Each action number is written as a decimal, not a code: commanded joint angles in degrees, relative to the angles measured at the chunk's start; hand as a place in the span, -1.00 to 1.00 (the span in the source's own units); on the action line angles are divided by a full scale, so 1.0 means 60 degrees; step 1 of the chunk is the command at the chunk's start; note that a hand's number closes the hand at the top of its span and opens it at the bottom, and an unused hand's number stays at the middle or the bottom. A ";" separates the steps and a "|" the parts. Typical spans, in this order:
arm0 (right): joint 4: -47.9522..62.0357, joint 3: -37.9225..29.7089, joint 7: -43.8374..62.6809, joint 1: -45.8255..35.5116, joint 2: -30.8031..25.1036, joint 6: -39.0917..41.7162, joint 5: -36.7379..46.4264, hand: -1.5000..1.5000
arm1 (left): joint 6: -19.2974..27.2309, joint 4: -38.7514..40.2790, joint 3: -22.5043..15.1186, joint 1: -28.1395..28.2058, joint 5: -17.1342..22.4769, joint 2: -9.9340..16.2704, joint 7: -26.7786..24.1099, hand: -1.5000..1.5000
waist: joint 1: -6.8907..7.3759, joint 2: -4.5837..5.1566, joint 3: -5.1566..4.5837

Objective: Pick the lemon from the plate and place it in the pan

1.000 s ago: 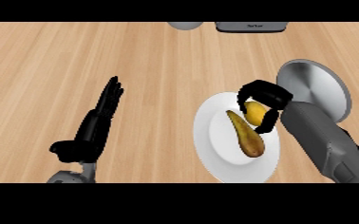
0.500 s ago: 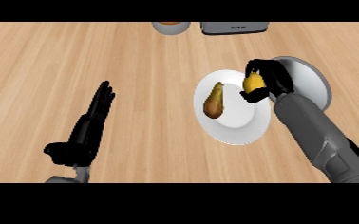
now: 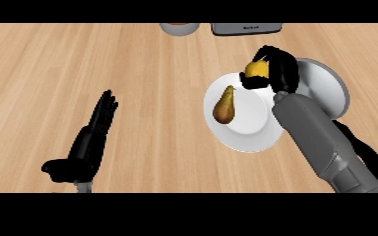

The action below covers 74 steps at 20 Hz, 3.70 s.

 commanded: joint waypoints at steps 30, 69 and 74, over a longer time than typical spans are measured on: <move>0.3229 -0.3975 -0.2520 0.1322 -0.3493 0.0828 -0.1042 -1.00 | -0.0577 -0.0286 -0.0235 -0.1028 -0.0434 -0.0684 0.0650 0.00 | 0.1398 0.0604 0.0083; 0.2876 -0.7454 -0.9165 0.4150 -0.4031 0.8524 -0.5230 -1.00 | -0.0866 0.0518 0.0185 -0.0511 -0.1096 -0.1228 -0.0198 0.00 | 0.0839 0.0402 0.0054; 0.1510 -0.7378 -0.8807 0.5137 -0.3912 0.8544 -0.5542 -1.00 | -0.1035 0.0331 0.0464 -0.0727 -0.1072 -0.1240 0.0236 0.00 | 0.0784 0.0384 0.0046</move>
